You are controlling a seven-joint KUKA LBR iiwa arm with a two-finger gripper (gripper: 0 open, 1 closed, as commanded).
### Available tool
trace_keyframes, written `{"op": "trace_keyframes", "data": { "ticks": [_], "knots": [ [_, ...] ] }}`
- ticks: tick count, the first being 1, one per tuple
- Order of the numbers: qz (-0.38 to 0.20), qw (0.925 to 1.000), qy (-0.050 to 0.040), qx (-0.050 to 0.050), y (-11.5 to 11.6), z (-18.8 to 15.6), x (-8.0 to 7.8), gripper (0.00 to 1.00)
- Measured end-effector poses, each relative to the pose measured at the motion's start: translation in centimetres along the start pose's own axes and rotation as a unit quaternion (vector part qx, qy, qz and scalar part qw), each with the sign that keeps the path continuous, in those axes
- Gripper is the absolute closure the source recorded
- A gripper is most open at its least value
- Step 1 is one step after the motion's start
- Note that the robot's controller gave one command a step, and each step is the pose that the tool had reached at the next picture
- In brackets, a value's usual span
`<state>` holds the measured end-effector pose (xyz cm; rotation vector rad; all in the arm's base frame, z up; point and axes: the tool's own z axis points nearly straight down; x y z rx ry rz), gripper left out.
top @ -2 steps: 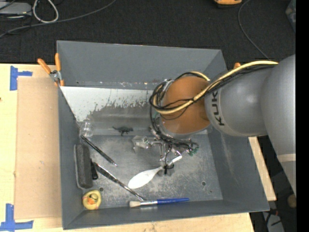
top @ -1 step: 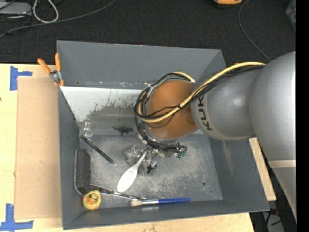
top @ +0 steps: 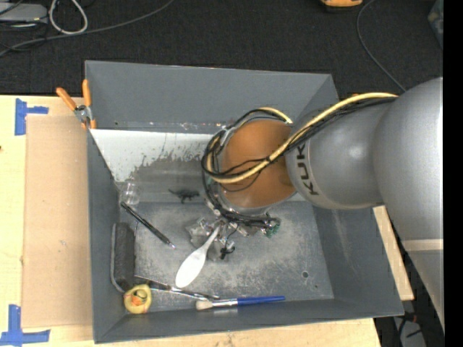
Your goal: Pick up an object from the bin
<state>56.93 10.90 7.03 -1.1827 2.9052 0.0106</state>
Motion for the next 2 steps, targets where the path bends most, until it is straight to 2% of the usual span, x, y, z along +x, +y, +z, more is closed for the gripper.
{"op": "trace_keyframes", "data": {
  "ticks": [1, 2],
  "knots": [
    [0.000, 1.0000, 0.0008, -0.001, 0.1, -0.9, 0.0, 1.00],
    [0.001, 1.0000, 0.0046, -0.004, 0.3, -4.0, 0.2, 1.00]
  ]
}}
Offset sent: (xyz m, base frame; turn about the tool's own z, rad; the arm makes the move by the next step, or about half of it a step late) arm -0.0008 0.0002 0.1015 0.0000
